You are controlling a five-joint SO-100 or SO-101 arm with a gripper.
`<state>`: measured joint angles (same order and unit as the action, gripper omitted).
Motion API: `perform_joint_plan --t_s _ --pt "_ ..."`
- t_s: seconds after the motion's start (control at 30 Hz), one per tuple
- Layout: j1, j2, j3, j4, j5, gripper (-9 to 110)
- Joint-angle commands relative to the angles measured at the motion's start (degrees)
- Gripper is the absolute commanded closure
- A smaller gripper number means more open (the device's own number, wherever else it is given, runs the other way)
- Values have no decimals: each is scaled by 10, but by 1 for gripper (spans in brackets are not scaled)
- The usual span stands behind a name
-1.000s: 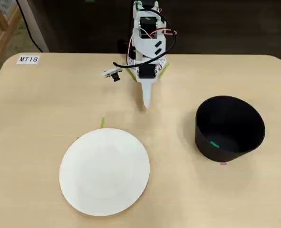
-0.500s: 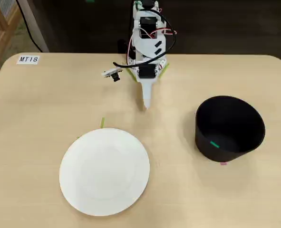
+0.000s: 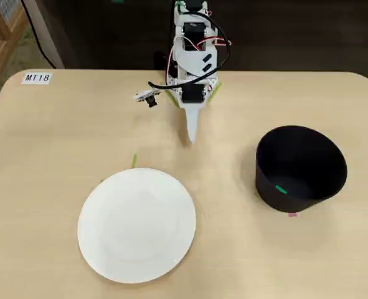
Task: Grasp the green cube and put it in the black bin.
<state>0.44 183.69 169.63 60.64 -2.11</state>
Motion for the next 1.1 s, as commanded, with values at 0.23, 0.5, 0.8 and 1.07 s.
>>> perform_joint_plan --t_s 0.23,0.5,0.8,1.07 --pt "-4 0 -2 -12 -7 102" --pt "-4 0 1 -21 -15 102" --pt "-5 0 23 128 -524 101" --pt "-3 0 24 227 -751 99"
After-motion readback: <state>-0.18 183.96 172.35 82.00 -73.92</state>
